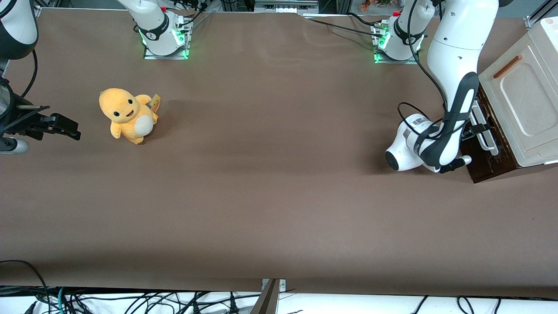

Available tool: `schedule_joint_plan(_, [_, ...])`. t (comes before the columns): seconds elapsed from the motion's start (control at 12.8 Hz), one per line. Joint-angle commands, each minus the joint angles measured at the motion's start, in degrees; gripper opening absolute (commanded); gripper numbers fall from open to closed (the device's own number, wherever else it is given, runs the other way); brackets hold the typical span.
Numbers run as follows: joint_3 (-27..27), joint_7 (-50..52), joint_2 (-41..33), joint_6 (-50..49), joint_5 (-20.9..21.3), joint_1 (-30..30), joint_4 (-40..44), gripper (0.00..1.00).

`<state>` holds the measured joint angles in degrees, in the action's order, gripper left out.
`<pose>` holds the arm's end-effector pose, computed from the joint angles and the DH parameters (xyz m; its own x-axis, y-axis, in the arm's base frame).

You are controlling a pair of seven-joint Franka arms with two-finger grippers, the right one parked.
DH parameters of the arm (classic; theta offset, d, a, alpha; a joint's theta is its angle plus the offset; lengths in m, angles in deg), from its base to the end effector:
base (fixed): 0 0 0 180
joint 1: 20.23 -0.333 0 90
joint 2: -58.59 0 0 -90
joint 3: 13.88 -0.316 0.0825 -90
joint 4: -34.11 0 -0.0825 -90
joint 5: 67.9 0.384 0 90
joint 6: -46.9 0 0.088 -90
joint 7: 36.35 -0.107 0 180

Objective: Open lower drawer with left arm only
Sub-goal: 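Move the open left gripper onto the white bar handle, then close the left gripper around the white bar handle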

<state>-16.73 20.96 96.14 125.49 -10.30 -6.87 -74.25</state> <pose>0.5349 0.0052 0.1744 0.9267 0.3716 -0.0553 -0.0116 -0.1188 -0.9929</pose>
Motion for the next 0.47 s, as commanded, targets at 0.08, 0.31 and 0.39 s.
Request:
schedule_joint_plan(0.08, [0.2,0.6,-0.2,0.2,2.3,-0.8,-0.7,0.67])
schedule_joint_plan(0.31, [0.2,0.6,0.2,0.3,2.7,-1.1,-0.5,0.6])
schedule_joint_plan(0.39, [0.1,0.7,0.3,0.3,3.0,-1.1,-0.5,0.56])
